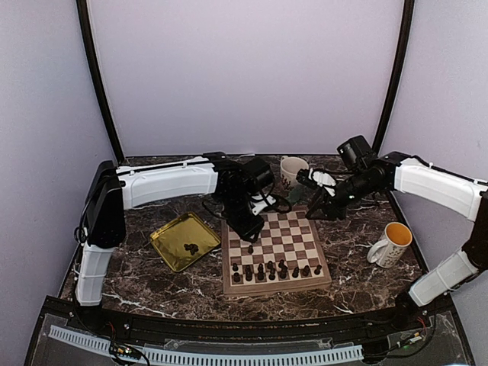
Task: Set up the chess pieces on the board
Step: Place the pawn on the chessboard, then pick up the pawn from the chessboard.
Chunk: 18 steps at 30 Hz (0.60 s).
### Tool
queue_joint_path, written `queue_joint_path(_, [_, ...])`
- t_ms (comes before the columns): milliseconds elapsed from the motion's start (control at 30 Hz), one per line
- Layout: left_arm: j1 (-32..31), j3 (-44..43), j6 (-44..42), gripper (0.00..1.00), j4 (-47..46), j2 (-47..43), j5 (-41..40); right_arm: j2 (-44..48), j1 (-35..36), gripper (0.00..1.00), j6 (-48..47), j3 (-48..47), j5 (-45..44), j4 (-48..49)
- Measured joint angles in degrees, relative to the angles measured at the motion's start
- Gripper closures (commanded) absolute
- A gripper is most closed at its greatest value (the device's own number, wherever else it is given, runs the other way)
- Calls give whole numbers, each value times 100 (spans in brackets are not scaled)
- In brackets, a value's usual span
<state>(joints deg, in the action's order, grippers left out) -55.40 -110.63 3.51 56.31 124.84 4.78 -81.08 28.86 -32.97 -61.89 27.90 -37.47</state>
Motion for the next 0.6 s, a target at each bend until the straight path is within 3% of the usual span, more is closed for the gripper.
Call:
queue_joint_path(200, [251, -24, -186, 62, -11, -243, -236, -26, 2, 62, -146, -874, -234, -356])
queue_joint_path(333, [817, 66, -229, 62, -269, -649, -385, -216, 55, 61, -199, -1480, -337, -573])
queue_joint_path(600, [2028, 1318, -153, 61, -1646, -1980, -693, -1086, 608, 62, -212, -2229, -542, -861])
